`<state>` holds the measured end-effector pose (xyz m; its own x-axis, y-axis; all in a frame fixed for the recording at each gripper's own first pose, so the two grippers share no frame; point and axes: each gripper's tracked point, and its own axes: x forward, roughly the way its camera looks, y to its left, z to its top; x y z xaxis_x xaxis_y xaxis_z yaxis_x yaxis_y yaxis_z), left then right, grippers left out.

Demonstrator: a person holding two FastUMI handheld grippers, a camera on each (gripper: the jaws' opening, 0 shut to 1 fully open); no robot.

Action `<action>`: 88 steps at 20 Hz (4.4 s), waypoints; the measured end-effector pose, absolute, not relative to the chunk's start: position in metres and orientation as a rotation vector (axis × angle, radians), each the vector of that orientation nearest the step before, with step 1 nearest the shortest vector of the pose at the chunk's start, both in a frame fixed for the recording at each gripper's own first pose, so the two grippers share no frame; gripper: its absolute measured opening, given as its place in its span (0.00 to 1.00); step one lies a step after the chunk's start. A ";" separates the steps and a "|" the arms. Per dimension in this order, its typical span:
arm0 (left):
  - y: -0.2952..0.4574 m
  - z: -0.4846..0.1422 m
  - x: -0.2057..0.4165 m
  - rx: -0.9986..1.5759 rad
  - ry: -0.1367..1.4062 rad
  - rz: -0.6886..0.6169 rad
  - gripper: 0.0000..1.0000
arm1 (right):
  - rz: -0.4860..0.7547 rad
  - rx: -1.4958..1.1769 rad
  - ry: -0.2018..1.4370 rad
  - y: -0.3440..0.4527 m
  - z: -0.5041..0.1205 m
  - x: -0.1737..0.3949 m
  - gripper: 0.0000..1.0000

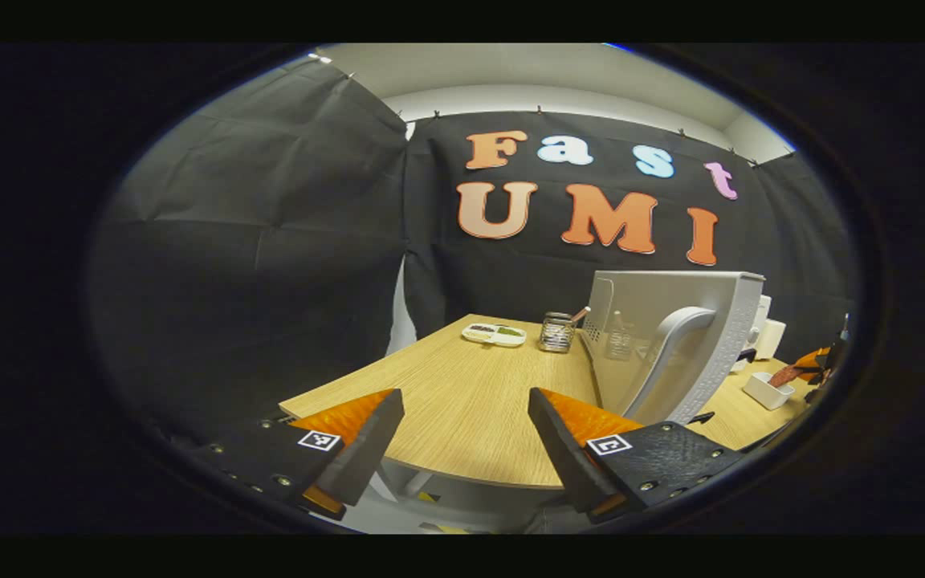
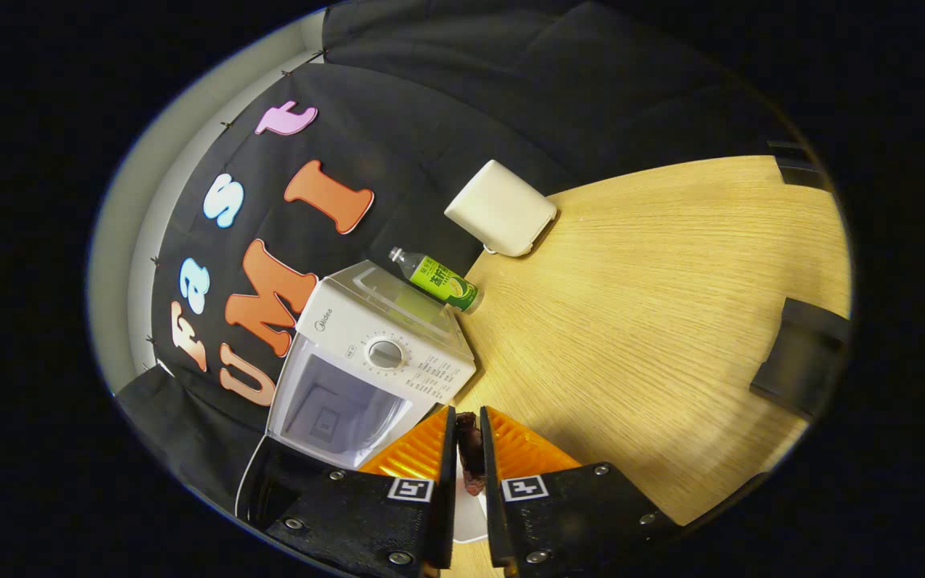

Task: Open the microwave oven with the left hand, put the food in, and close the microwave oven.

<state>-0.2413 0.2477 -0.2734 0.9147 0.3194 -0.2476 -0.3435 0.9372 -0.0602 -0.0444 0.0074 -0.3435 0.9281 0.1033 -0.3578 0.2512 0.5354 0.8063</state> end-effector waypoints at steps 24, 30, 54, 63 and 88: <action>0.246 -0.263 -0.218 -0.065 0.215 0.281 0.95 | 0.069 0.892 0.197 0.075 -0.203 0.012 0.13; 0.250 -0.260 -0.206 -0.050 0.215 0.264 0.95 | 0.147 0.912 0.200 0.141 -0.187 0.044 0.13; 0.305 -0.285 -0.188 -0.069 0.239 0.318 0.95 | -0.005 0.913 0.228 0.270 -0.293 0.179 0.13; 0.303 -0.283 -0.186 -0.070 0.240 0.318 0.95 | -0.095 0.688 0.309 0.247 -0.323 0.199 0.52; 0.252 -0.254 -0.183 -0.059 0.203 0.224 0.94 | 0.121 0.107 0.201 0.170 -0.181 0.063 0.95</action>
<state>-0.1828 0.2516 -0.2536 0.9547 0.2147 -0.2060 -0.2265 0.9734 -0.0356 0.0626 0.1698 -0.1806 0.9727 0.1307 -0.1919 -0.1093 0.9870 0.1182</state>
